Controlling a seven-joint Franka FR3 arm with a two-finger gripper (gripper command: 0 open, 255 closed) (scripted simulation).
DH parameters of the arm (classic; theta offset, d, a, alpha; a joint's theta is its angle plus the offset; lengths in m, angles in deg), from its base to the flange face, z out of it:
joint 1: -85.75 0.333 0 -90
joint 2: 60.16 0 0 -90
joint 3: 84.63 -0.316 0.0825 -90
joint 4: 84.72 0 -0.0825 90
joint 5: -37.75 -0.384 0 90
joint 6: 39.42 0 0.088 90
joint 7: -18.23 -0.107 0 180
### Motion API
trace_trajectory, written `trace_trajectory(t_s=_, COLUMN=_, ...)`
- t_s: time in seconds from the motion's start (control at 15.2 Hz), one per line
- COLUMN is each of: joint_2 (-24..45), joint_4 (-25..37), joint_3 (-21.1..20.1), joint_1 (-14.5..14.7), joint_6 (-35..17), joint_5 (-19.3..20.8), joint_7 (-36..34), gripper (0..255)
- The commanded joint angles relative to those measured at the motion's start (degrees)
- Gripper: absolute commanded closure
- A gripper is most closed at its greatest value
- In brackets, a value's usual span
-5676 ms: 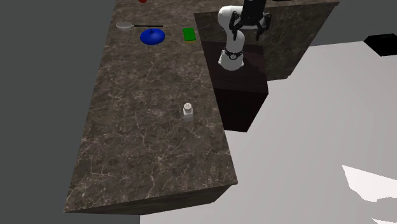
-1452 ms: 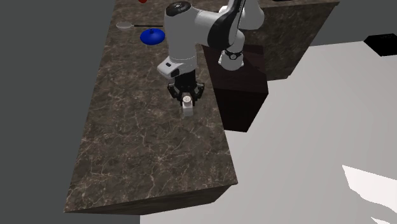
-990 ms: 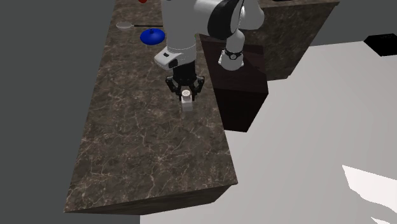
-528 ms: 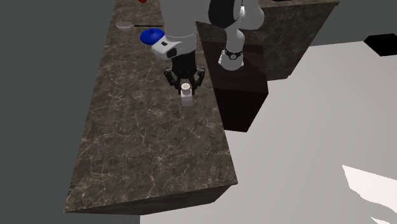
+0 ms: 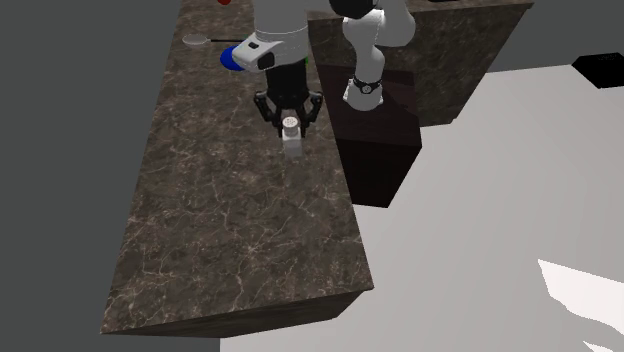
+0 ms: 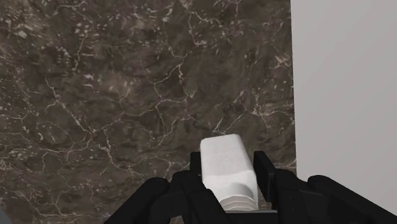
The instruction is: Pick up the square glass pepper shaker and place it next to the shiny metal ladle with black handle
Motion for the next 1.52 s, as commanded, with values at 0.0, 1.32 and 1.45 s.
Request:
trace_trajectory(t_s=0.0, joint_2=-1.92, joint_4=-1.84, joint_3=0.30, joint_1=-0.25, joint_6=0.09, joint_5=0.50, joint_7=0.47, gripper=255)
trace_trajectory(t_s=1.32, joint_2=-33.28, joint_4=-29.89, joint_3=8.65, joint_1=-10.42, joint_6=2.94, joint_5=11.84, joint_7=13.75, gripper=255)
trace_trajectory(t_s=1.45, joint_2=-35.65, joint_4=-31.13, joint_3=9.85, joint_1=-11.82, joint_6=4.01, joint_5=13.15, joint_7=15.53, gripper=255)
